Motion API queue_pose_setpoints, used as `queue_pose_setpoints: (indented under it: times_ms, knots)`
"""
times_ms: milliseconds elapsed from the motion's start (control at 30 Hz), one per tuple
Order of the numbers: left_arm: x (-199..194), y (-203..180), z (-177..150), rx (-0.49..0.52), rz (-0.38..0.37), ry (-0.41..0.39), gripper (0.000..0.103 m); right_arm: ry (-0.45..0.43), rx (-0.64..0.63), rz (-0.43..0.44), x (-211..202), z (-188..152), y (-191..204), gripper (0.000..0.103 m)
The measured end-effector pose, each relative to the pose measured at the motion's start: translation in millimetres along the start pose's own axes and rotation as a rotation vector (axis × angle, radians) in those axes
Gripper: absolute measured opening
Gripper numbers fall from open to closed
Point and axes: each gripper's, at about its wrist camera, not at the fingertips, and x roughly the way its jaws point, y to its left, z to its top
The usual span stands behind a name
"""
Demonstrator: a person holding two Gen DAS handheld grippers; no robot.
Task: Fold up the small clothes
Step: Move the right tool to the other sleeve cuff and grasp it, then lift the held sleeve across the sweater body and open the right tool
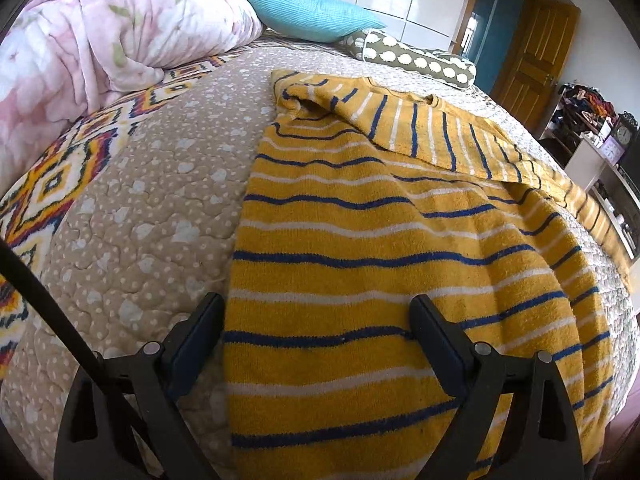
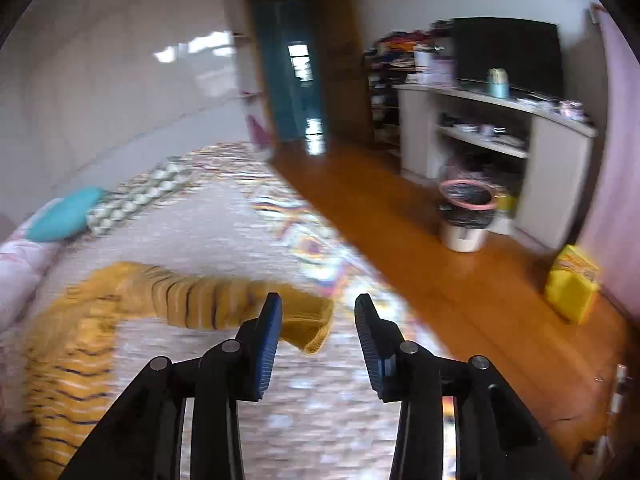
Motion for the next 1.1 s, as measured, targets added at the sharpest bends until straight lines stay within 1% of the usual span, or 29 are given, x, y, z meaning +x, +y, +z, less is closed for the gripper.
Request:
queue_pose_setpoints:
  times_ms: [33, 67, 133, 167, 267, 333, 433, 567, 667, 733, 767, 800, 833, 867, 900, 933, 1000, 1033, 1067, 1100]
  knots:
    - [0, 0, 0, 0.0, -0.001, 0.0, 0.092, 0.018, 0.026, 0.026, 1, -6, -11, 0.043]
    - [0, 0, 0, 0.0, 0.0, 0.0, 0.092, 0.037, 0.062, 0.067, 2, -12, -19, 0.045]
    - [0, 0, 0, 0.0, -0.001, 0.0, 0.092, 0.093, 0.145, 0.18, 11, -24, -34, 0.049]
    - [0, 0, 0, 0.0, 0.0, 0.0, 0.092, 0.119, 0.184, 0.221, 17, -31, -37, 0.05]
    - [0, 0, 0, 0.003, 0.001, 0.002, 0.092, 0.19, 0.335, 0.335, 47, -44, -50, 0.054]
    - [0, 0, 0, 0.004, 0.005, 0.002, 0.092, 0.227, 0.446, 0.387, 64, -52, -60, 0.057]
    - [0, 0, 0, 0.006, 0.006, 0.003, 0.092, 0.263, 0.613, 0.485, 96, -56, -58, 0.057]
    - [-1, 0, 0, 0.007, 0.007, 0.004, 0.092, 0.292, 0.675, 0.51, 130, -47, -41, 0.057]
    - [-1, 0, 0, 0.008, 0.008, 0.003, 0.092, 0.352, 0.701, 0.472, 160, -45, -27, 0.057]
    - [0, 0, 0, 0.007, 0.007, 0.004, 0.092, 0.352, 0.687, 0.419, 169, -42, -19, 0.057]
    - [0, 0, 0, 0.008, 0.008, 0.004, 0.092, 0.347, 0.665, 0.398, 169, -37, -15, 0.049]
    - [-1, 0, 0, 0.008, 0.009, 0.004, 0.092, 0.344, 0.624, 0.368, 168, -29, -10, 0.037]
    - [-1, 0, 0, 0.008, 0.008, 0.004, 0.092, 0.342, 0.569, 0.341, 167, -17, -5, 0.006]
    - [-1, 0, -1, 0.007, 0.008, 0.003, 0.092, 0.331, 0.536, 0.342, 167, -8, -5, 0.006]
    - [-1, 0, 0, 0.007, 0.008, 0.004, 0.092, 0.3, 0.52, 0.354, 159, 3, -5, 0.006]
    - [-1, 0, -1, 0.007, 0.008, 0.004, 0.092, 0.237, 0.498, 0.392, 142, 19, -6, 0.006]
    - [-1, 0, 0, 0.008, 0.008, 0.004, 0.092, 0.142, 0.474, 0.488, 113, 35, -9, 0.006]
    - [-1, 0, 0, 0.008, 0.008, 0.003, 0.092, 0.111, 0.462, 0.521, 96, 37, -11, 0.006]
    - [-1, 0, -1, 0.006, 0.007, 0.002, 0.092, 0.105, 0.457, 0.534, 87, 34, -13, 0.006]
    - [-2, 1, -1, 0.005, 0.006, 0.001, 0.092, 0.116, 0.458, 0.543, 80, 23, -15, 0.006]
